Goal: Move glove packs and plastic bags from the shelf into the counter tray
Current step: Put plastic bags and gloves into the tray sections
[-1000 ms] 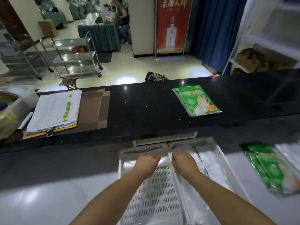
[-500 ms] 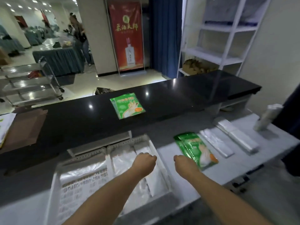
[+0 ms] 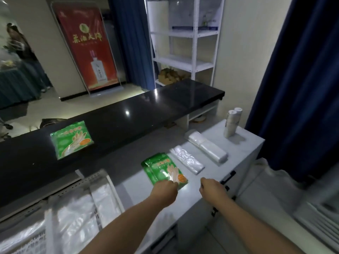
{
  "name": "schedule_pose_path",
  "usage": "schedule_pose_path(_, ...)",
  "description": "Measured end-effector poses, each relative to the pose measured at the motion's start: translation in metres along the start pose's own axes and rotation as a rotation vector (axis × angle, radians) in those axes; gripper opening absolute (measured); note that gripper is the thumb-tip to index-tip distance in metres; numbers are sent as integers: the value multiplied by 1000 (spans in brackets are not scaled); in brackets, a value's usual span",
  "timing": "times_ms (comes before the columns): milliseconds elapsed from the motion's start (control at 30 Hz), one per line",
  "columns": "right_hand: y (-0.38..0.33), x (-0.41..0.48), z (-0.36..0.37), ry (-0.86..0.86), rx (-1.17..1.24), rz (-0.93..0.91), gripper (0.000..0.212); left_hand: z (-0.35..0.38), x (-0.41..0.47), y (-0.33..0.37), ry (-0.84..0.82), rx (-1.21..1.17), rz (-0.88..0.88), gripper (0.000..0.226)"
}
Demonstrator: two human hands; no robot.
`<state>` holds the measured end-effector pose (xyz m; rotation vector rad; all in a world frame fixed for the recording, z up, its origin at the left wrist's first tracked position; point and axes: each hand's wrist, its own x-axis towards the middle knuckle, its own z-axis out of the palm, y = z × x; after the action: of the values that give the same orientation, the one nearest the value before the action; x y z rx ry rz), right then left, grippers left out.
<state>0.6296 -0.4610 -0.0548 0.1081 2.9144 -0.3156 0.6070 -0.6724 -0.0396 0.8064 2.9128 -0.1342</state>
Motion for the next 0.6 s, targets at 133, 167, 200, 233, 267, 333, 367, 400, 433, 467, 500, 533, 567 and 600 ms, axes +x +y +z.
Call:
schedule_pose_path(133, 41, 17, -6, -7, 64, 80, 13, 1, 46, 23, 8, -10, 60, 26)
schedule_pose_path(167, 50, 22, -6, -6, 78, 104, 17, 2, 57, 27, 2, -16, 66, 26)
schedule_pose_path(200, 58, 28, -6, -7, 77, 127, 23, 3, 69, 31, -2, -14, 72, 25)
schedule_pose_path(233, 65, 35, -5, -11, 67, 142, 27, 4, 81, 34, -3, -13, 81, 25)
schedule_pose_path(267, 73, 42, -6, -23, 55, 157, 30, 5, 93, 36, -5, -16, 88, 26)
schedule_pose_path(333, 86, 60, -9, -33, 26, 168, 33, 8, 120, 38, -13, -19, 93, 26)
schedule_pose_path(367, 92, 70, -11, -47, -3, 169, 34, 9, 134, 37, -15, -24, 91, 26)
schedule_pose_path(400, 97, 82, -14, -56, -10, 181, 32, 9, 148, 36, -19, -31, 90, 26)
schedule_pose_path(433, 102, 93, -18, -55, -6, 189, 25, 10, 163, 33, -29, -43, 86, 25)
schedule_pose_path(467, 105, 105, -22, -54, -4, 197, 18, 11, 177, 30, -43, -52, 77, 26)
schedule_pose_path(500, 108, 117, -26, -56, -5, 207, 20, 12, 190, 27, -57, -59, 68, 26)
schedule_pose_path(533, 110, 130, -28, -57, -29, 198, 26, 14, 202, 23, -67, -62, 61, 28)
schedule_pose_path(567, 112, 143, -31, -52, -53, 179, 29, 16, 214, 18, -70, -73, 54, 31)
schedule_pose_path(600, 113, 156, -33, -47, -74, 160, 29, 19, 225, 12, -77, -87, 45, 34)
